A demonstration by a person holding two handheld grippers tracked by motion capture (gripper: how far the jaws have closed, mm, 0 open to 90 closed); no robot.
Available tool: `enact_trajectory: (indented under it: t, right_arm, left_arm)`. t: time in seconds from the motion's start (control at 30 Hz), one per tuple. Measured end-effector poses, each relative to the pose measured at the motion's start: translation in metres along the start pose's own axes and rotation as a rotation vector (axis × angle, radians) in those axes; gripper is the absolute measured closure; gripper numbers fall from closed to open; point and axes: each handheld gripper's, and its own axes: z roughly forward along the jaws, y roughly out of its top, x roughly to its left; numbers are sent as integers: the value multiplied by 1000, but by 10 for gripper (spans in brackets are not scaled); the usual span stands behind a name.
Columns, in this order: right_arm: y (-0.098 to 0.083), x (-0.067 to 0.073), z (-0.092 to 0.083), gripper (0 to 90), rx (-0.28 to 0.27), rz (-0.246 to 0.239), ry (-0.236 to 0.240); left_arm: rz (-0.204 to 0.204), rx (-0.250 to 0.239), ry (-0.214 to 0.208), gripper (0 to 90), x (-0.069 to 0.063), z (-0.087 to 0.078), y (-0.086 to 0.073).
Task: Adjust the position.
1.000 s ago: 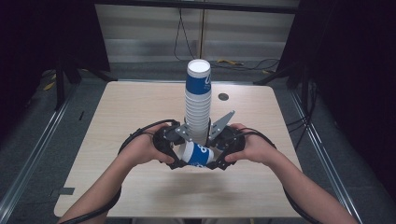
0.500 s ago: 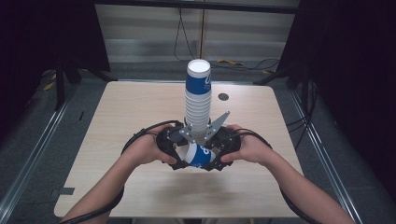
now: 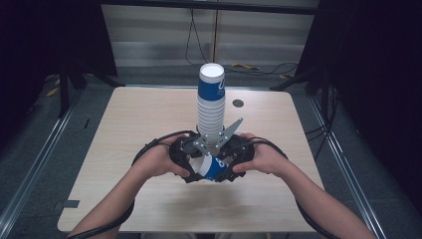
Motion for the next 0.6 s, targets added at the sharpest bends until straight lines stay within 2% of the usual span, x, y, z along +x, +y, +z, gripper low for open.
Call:
enact_trajectory:
  t: [0.03,0.13,0.2,0.23,0.3,0.33,0.37,0.6]
  right_arm:
    - [0,0,1,197,-9,-13,2]
    - [1,0,0,196,-10,-6,3]
    - [2,0,1,196,-18,-20,7]
    - [2,0,1,195,-22,-18,8]
    - [3,0,0,195,-22,-21,4]
    - [3,1,0,195,-23,-8,6]
    - [3,1,0,195,-29,-16,10]
    - [4,1,0,195,-30,-21,6]
  left_arm:
    - [9,5,-6,208,0,0,0]
    - [2,-4,-5,208,-1,1,1]
    - [-5,-6,-7,207,-1,2,1]
    - [12,0,-5,207,-1,2,1]
    - [8,-3,-9,207,-1,2,1]
    - [-1,-5,-10,207,-2,3,1]
    - [15,-5,-4,206,0,2,2]
    - [17,-7,-17,206,-1,5,3]
